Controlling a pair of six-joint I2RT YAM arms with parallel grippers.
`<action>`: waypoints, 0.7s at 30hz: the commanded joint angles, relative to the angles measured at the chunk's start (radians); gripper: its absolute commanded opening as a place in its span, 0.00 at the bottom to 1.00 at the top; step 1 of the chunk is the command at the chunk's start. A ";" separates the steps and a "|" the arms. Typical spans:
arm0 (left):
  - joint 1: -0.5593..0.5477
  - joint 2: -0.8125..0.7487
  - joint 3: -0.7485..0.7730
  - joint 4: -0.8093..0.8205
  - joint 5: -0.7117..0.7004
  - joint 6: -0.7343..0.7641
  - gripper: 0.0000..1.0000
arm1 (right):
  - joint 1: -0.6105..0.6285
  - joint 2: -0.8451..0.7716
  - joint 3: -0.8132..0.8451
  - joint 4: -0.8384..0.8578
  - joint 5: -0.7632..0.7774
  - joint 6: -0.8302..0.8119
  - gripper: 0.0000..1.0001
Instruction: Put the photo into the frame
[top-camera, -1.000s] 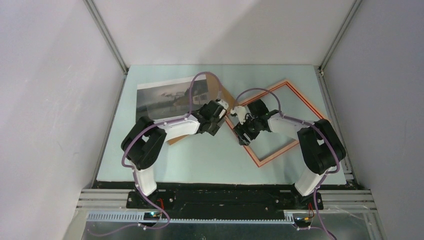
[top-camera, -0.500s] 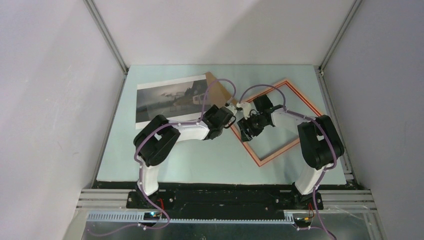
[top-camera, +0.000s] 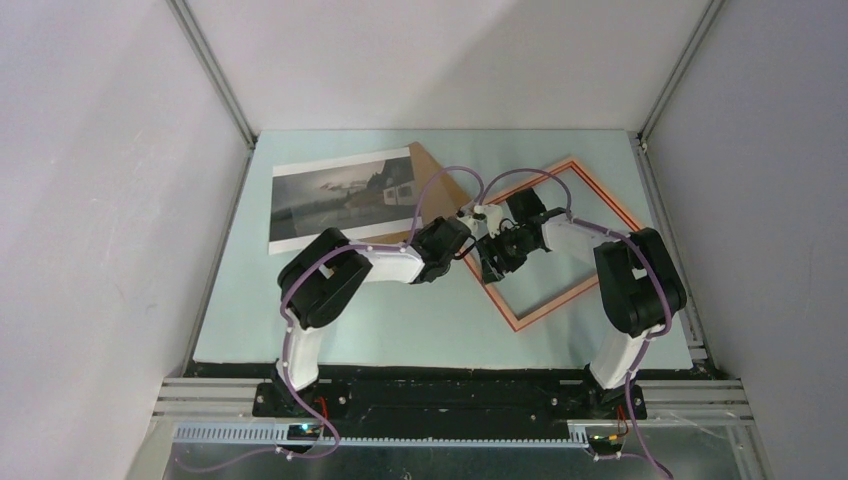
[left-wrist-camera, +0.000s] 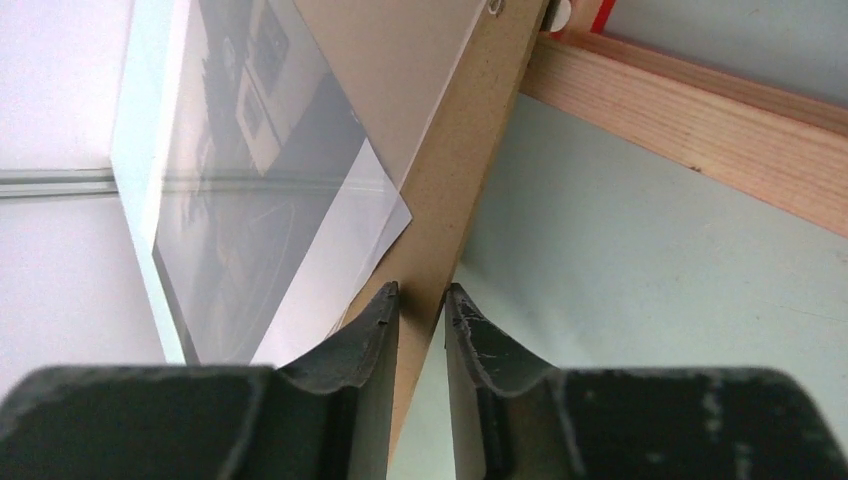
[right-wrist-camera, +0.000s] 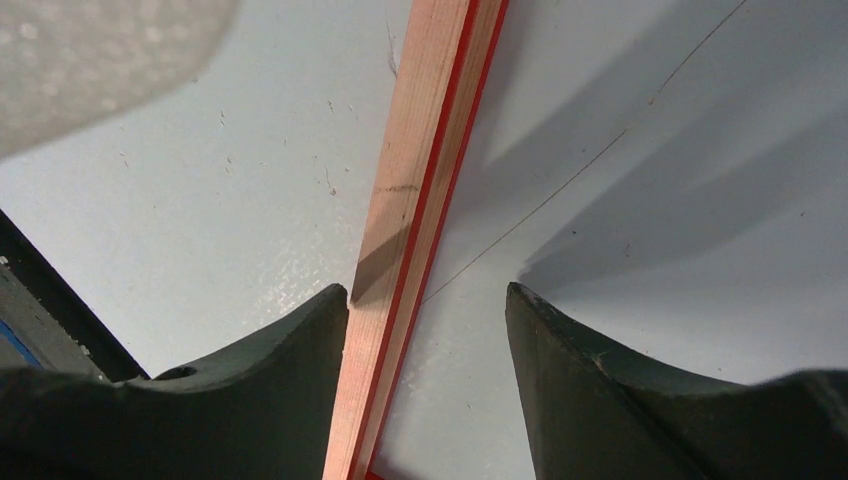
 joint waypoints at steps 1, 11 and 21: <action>-0.009 -0.034 -0.002 0.107 -0.074 0.056 0.24 | 0.002 0.053 -0.017 -0.086 0.014 0.007 0.64; -0.011 -0.111 -0.008 0.104 -0.097 0.079 0.00 | 0.003 0.036 -0.018 -0.082 0.002 0.012 0.67; 0.031 -0.055 0.057 -0.005 -0.054 -0.005 0.00 | 0.034 0.012 -0.018 -0.084 0.022 0.007 0.70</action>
